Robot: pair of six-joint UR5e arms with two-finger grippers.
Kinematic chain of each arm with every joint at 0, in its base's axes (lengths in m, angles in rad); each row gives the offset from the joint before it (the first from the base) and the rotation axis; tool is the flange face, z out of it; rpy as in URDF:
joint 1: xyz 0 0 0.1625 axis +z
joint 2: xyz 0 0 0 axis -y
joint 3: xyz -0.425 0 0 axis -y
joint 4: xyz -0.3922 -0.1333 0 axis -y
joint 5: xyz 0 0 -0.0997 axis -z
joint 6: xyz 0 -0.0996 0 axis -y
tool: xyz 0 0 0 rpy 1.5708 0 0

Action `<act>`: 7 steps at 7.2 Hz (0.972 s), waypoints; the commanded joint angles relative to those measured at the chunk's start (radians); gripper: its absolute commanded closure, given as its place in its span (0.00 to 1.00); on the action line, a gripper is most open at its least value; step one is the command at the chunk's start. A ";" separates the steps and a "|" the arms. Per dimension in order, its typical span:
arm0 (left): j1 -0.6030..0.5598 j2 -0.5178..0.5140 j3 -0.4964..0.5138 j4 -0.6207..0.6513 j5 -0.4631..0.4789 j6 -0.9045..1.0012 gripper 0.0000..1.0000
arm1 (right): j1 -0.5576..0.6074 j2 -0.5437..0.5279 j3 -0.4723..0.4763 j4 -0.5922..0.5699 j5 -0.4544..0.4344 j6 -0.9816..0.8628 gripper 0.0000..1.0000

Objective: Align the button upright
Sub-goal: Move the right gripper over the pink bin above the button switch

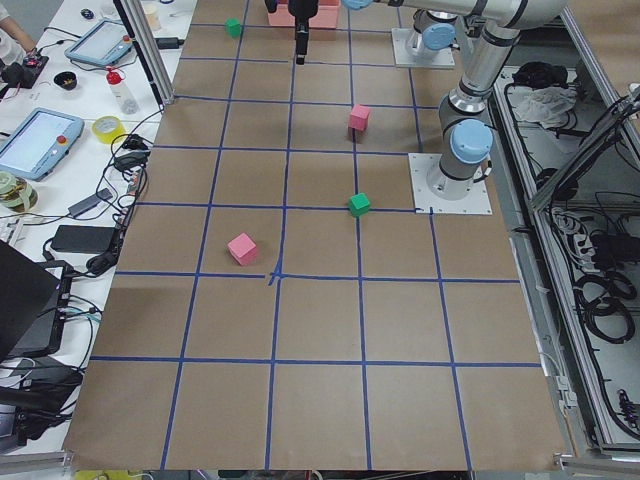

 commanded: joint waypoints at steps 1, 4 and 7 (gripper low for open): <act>0.000 0.000 -0.002 0.000 0.000 0.000 0.00 | -0.038 0.006 0.000 -0.014 -0.006 -0.020 0.00; 0.000 0.000 -0.002 0.000 -0.002 -0.003 0.00 | -0.303 0.009 0.004 -0.028 -0.009 -0.258 0.00; 0.000 0.000 -0.002 0.000 -0.002 -0.003 0.00 | -0.505 0.086 0.029 -0.090 0.004 -0.550 0.00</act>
